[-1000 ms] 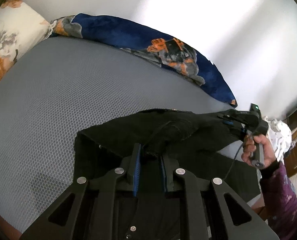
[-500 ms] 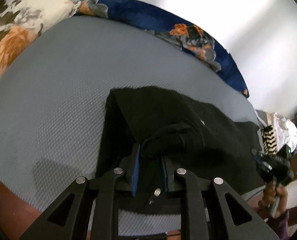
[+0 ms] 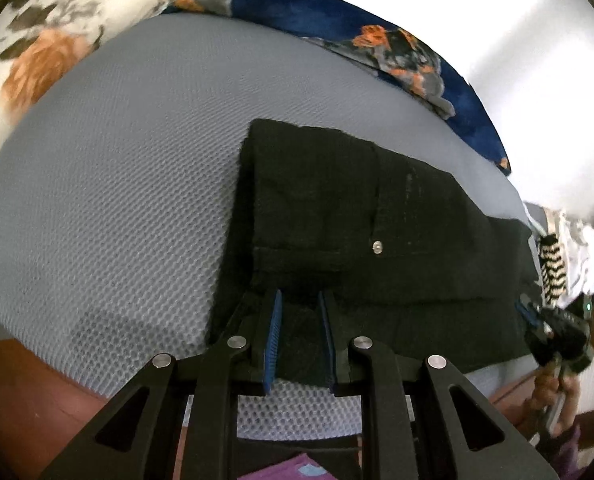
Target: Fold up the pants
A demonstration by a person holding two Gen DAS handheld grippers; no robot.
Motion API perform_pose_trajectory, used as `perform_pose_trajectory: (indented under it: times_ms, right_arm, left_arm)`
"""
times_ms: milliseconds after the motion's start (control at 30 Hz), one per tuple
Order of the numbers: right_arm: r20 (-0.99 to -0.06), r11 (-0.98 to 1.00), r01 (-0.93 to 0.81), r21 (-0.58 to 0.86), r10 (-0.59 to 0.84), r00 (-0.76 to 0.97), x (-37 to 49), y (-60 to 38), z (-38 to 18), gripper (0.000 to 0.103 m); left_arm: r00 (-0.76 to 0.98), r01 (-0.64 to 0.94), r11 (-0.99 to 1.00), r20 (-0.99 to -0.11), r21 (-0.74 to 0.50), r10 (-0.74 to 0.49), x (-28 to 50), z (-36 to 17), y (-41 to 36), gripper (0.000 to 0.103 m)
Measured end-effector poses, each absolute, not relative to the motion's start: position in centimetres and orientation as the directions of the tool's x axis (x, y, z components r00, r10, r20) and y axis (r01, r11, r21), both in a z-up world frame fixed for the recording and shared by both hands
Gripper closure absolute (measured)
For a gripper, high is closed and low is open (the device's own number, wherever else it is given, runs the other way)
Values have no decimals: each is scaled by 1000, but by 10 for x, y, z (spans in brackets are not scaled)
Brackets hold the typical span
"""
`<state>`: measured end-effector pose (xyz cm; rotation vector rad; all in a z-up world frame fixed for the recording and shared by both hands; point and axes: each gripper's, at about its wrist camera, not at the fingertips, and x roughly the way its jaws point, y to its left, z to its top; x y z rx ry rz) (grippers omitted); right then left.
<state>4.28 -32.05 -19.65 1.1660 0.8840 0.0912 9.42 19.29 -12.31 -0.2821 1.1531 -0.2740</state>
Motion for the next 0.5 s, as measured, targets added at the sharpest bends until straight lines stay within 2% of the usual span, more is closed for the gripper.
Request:
perform_pose_trajectory:
  times_ms: [67, 133, 233, 300, 433, 467, 500]
  right_arm:
    - [-526, 361, 386, 849, 498, 689, 42, -331, -208, 77]
    - [-486, 324, 365, 873, 509, 711, 44, -335, -212, 75]
    - [-495, 310, 386, 869, 512, 702, 51, -336, -219, 64]
    - [-495, 282, 407, 869, 503, 709, 54, -336, -224, 67]
    - [-489, 296, 390, 872, 504, 712, 65, -332, -221, 63]
    - [-480, 296, 379, 877, 514, 711, 68, -330, -221, 66]
    - [-478, 308, 366, 878, 527, 703, 72, -326, -220, 73]
  left_arm:
    - [374, 72, 931, -855, -359, -358, 96, -124, 190, 83]
    - [366, 63, 930, -858, -363, -360, 99, -126, 188, 83]
    - [361, 56, 927, -858, -371, -365, 97, -127, 188, 83]
    - [355, 46, 918, -853, -393, -383, 98, -129, 188, 83]
    - [337, 26, 874, -819, -485, -465, 90, -127, 190, 82]
    - [337, 27, 871, -815, -491, -470, 87, -126, 189, 82]
    - [337, 32, 869, -814, -493, -474, 84, -124, 187, 82]
